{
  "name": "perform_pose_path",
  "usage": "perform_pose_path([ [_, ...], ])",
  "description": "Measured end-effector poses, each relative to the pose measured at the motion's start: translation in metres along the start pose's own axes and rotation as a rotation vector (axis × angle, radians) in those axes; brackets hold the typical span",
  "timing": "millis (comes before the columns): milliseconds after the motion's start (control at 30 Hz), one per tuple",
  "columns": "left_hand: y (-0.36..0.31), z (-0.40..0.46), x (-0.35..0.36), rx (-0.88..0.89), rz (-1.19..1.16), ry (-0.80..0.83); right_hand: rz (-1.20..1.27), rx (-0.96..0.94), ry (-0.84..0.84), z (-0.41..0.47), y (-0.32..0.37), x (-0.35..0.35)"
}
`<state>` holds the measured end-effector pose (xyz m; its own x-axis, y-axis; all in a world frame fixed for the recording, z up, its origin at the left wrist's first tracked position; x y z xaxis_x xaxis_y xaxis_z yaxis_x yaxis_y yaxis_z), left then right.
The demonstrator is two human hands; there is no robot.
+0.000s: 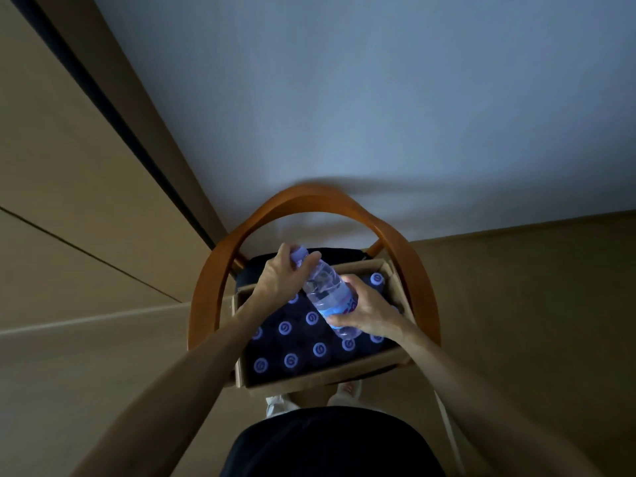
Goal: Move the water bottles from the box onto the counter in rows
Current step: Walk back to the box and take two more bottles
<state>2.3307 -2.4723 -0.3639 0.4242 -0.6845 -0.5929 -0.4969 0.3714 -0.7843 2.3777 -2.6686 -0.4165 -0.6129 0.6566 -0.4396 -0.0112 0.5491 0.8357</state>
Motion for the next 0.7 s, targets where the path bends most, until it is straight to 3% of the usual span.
perform_pose_path([
  [267, -0.042, 0.011, 0.01, 0.238, 0.033, -0.088, -0.014, -0.101, 0.042, 0.006, 0.013, -0.023],
  [533, -0.045, 0.013, 0.011, 0.344, 0.102, -0.099, -0.541, 0.094, 0.16, 0.044, -0.057, -0.056],
  [700, -0.034, 0.017, -0.005, 0.305, 0.094, -0.195, -0.758, 0.064, 0.226, 0.066, -0.074, -0.038],
])
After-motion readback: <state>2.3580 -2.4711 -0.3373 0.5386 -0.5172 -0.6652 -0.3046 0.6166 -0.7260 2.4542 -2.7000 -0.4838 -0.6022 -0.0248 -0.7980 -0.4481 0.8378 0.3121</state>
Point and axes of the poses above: each hand's wrist, its own z-axis towards the middle knuckle, its own x-axis out of the palm, y = z × x, the point moved 4 cm from there along z, towards the middle knuckle, and after that the axes turned 15 degrees about -y, right-handed, at the moved point
